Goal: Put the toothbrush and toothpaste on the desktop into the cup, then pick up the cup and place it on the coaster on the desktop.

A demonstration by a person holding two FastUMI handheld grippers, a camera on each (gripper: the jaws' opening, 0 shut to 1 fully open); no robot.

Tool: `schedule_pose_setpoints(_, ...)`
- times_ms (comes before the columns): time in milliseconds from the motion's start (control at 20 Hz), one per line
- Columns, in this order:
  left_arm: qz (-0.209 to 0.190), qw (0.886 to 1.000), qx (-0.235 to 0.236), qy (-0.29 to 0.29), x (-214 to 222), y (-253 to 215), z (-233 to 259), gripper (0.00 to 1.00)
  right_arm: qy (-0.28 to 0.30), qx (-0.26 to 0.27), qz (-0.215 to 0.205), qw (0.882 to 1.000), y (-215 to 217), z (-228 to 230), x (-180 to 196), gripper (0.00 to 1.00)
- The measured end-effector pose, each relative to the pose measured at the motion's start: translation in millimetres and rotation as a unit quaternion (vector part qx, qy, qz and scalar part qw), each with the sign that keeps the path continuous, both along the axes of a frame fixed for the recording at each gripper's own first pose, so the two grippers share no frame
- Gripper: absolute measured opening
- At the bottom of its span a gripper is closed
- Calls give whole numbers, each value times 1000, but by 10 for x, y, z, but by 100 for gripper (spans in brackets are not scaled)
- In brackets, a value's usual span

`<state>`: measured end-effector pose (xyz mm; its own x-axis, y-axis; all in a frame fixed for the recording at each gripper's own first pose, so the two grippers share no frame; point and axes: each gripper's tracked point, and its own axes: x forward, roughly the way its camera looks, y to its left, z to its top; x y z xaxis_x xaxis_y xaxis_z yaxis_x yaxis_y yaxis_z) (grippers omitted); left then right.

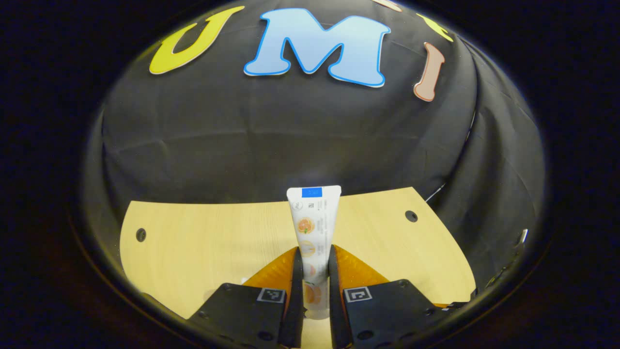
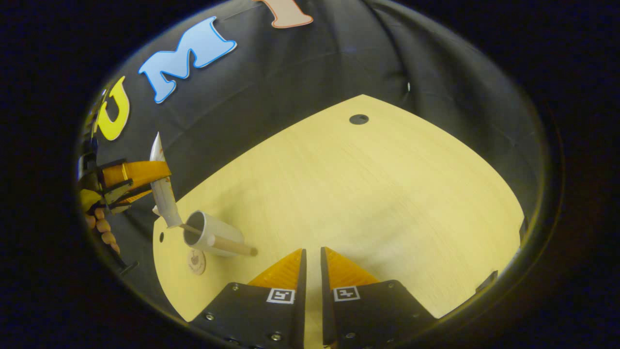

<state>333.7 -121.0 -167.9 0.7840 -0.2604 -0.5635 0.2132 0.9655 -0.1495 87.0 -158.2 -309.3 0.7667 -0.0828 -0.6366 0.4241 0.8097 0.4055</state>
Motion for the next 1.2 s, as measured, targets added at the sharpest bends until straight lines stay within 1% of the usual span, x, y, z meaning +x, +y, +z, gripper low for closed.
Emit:
schedule_pose_setpoints(200,5,999,-33,2,23,-14,-82,30,6,-3,-13,1000,-143,-80,-123,15)
schedule_pose_setpoints(600,23,1000,0,14,93,58,-330,30,12,2,-24,1000,-194,-192,-251,14)
schedule_pose_setpoints(700,25,999,15,14,67,92,-393,33,12,5,-27,1000,-216,-213,-277,14)
schedule_pose_setpoints(750,23,1000,16,14,57,94,-415,39,12,6,-29,999,-232,-218,-289,14)
schedule_pose_setpoints(800,22,1000,16,12,26,98,-420,41,12,6,-31,999,-243,-219,-304,15)
schedule_pose_setpoints(850,22,1000,14,8,11,95,-381,46,12,7,-32,999,-254,-223,-296,15)
schedule_pose_setpoints(1000,26,1000,14,4,-7,109,-370,53,9,5,-27,1000,-237,-201,-264,14)
schedule_pose_setpoints(1100,31,999,12,-1,-33,115,-305,51,6,2,-18,1000,-196,-172,-240,14)
schedule_pose_setpoints(1200,30,1000,0,-8,-110,118,-193,51,3,-2,-4,1000,-134,-144,-192,15)
